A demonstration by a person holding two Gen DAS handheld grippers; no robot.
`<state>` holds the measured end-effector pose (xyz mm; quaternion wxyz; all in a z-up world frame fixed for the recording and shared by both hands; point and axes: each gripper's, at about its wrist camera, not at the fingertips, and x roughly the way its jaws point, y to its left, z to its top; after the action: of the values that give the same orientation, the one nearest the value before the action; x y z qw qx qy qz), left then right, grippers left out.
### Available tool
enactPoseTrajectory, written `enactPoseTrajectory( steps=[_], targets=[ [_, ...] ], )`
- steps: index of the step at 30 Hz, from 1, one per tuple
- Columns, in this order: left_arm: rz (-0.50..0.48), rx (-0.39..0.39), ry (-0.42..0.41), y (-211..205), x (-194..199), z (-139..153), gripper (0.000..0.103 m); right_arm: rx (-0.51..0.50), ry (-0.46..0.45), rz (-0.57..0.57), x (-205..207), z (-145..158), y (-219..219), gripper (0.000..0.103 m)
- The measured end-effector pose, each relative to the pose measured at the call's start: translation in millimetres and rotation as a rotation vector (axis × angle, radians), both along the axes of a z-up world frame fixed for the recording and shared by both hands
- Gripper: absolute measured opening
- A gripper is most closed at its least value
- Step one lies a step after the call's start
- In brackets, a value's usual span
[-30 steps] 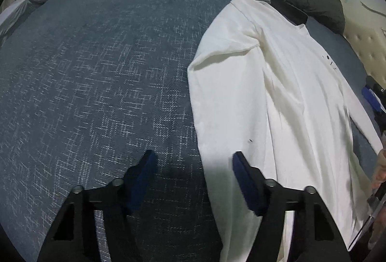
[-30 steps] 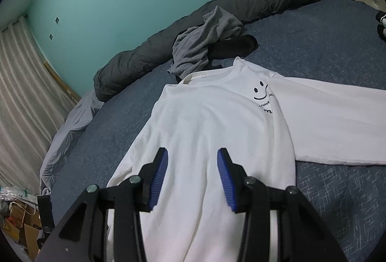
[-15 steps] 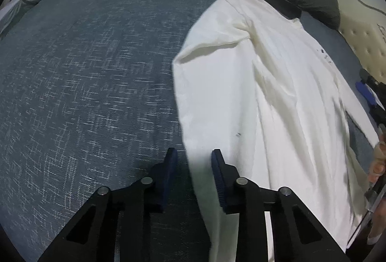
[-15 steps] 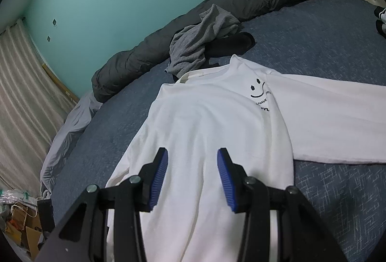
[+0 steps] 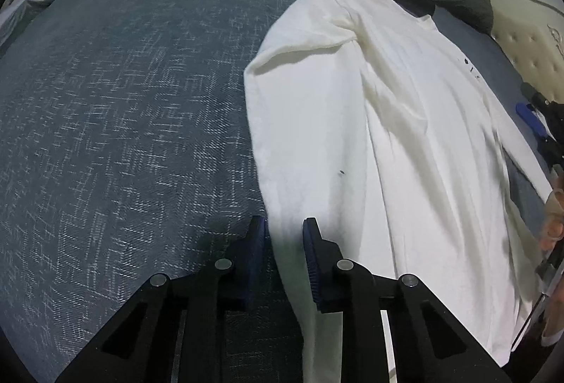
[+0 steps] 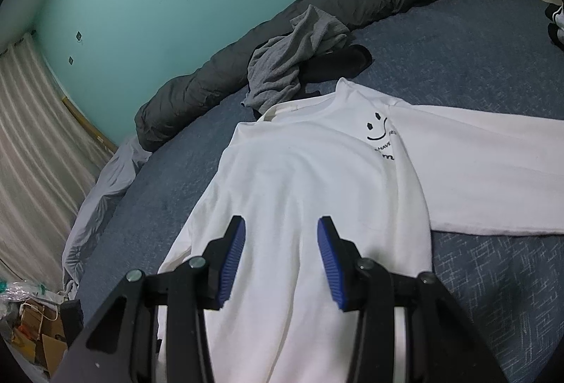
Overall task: Fold clothes
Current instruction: 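Close the left tool on the sleeve cuff and lift it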
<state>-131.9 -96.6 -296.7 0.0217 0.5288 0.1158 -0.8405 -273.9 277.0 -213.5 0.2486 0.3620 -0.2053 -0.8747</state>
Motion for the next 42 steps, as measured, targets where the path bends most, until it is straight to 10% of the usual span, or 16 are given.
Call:
enactPoseTrajectory(
  steps=[10,29,42],
  targets=[
    [-0.017,0.007,0.009,3,1,4,0.003,-0.009,-0.008,-0.008,-1,-2,2,0.043],
    [0.128,-0.326,0.116,-75,-10,114,0.002,-0.023,-0.021,-0.015,-1,-3,3,0.043],
    [-0.111,-0.214,0.021,15,-21,35,0.003,-0.019,-0.029,-0.009,-1,-6,0,0.043]
  ],
)
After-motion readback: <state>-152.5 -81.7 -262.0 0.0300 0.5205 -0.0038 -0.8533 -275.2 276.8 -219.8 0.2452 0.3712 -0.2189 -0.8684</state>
